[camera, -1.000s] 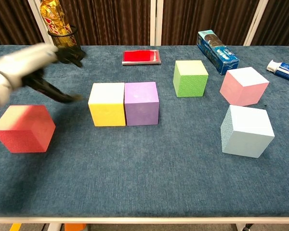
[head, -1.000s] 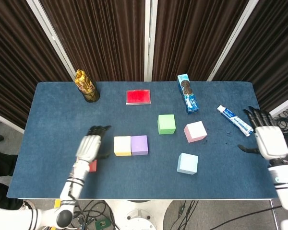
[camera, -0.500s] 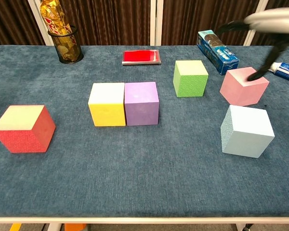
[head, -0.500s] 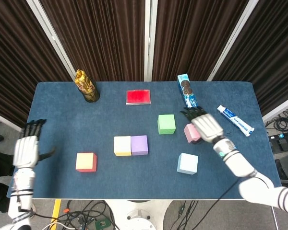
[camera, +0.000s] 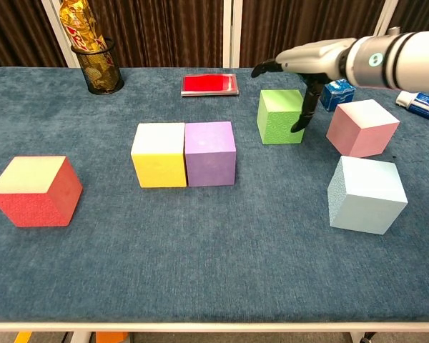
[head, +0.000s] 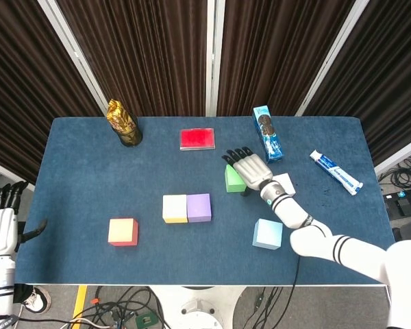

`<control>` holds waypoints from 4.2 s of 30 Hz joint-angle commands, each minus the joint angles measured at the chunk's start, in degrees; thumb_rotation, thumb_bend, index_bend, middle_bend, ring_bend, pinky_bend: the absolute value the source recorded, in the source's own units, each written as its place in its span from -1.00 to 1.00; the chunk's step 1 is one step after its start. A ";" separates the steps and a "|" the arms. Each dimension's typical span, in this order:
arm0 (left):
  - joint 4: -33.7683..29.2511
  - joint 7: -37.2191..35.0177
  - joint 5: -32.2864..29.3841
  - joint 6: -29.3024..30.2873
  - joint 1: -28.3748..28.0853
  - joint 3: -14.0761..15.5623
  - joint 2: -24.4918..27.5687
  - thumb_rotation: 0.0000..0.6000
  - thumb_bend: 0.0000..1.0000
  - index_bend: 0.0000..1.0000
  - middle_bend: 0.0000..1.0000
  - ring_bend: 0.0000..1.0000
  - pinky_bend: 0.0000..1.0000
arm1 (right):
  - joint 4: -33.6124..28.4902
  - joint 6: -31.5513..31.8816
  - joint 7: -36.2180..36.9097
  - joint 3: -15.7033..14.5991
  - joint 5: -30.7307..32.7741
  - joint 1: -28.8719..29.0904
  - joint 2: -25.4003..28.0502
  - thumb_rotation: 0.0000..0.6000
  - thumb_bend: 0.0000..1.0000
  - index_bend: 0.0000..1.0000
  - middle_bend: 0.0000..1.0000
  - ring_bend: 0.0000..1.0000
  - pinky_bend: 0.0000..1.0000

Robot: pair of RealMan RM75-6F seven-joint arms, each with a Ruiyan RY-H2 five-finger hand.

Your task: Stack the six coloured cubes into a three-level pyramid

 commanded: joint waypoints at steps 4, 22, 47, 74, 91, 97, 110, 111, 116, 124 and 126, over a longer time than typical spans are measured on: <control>0.73 -1.12 0.65 -1.04 0.58 -0.41 0.14 1.00 -0.56 -0.78 -0.83 -1.00 -0.92 | 3.32 2.39 -1.41 -1.32 1.47 1.35 -3.61 1.00 -0.92 -1.00 -0.30 -1.00 -1.00; 0.76 -1.81 2.05 -3.95 0.53 -1.71 -0.15 1.00 -0.56 -0.78 -0.83 -1.00 -0.92 | -16.74 9.30 0.91 -2.41 0.04 -3.12 8.31 1.00 -0.84 -1.00 0.13 -0.90 -1.00; 2.57 -4.08 2.96 -4.98 1.72 -2.32 -0.36 1.00 -0.56 -0.78 -0.83 -1.00 -0.92 | -20.63 11.02 -5.04 -5.09 7.16 2.24 3.34 1.00 -0.81 -1.00 0.14 -0.87 -1.00; 3.54 -4.50 3.25 -5.87 2.25 -2.67 -0.93 1.00 -0.56 -0.78 -0.83 -1.00 -0.92 | -18.06 11.31 -8.36 -6.90 9.66 5.45 0.89 1.00 -0.80 -1.00 0.13 -0.87 -1.00; 3.58 -3.90 3.44 -6.04 2.22 -2.93 -1.04 1.00 -0.56 -0.78 -0.83 -1.00 -0.92 | -18.99 9.15 -7.96 -8.12 12.62 6.92 2.42 1.00 -0.91 -1.00 -0.75 -1.00 -1.00; 3.54 -3.62 3.51 -6.12 2.20 -2.93 -1.16 1.00 -0.56 -0.78 -0.83 -1.00 -0.92 | -19.49 9.67 -7.19 -8.53 11.78 6.62 2.98 1.00 -0.91 -1.00 -0.80 -1.00 -1.00; 2.95 -3.57 4.02 -6.33 2.36 -2.55 -0.83 1.00 -0.56 -0.78 -0.83 -1.00 -0.92 | -21.65 8.98 -5.01 -9.18 10.76 6.11 5.52 1.00 -0.92 -1.00 -0.70 -1.00 -1.00; 2.85 -3.58 4.08 -6.33 2.38 -2.51 -0.77 1.00 -0.56 -0.78 -0.83 -1.00 -0.92 | -21.88 9.07 -4.75 -9.19 10.27 5.99 5.73 1.00 -0.92 -1.00 -0.69 -1.00 -1.00; 2.67 -3.84 4.14 -6.39 2.54 -2.35 -0.65 1.00 -0.56 -0.78 -0.83 -1.00 -0.92 | -22.74 9.84 -3.80 -9.15 8.33 5.32 6.38 1.00 -0.91 -1.00 -0.62 -1.00 -1.00; 2.91 -3.65 4.13 -6.40 2.43 -2.53 -0.91 1.00 -0.56 -0.78 -0.83 -1.00 -0.92 | -21.96 11.42 -4.88 -9.58 7.95 5.06 5.79 1.00 -0.80 -1.00 -0.35 -1.00 -1.00; 2.97 -3.64 4.06 -6.42 2.44 -2.56 -0.94 1.00 -0.56 -0.78 -0.83 -1.00 -0.92 | -21.66 11.84 -4.90 -9.51 7.95 4.91 5.38 1.00 -0.79 -1.00 -0.27 -1.00 -1.00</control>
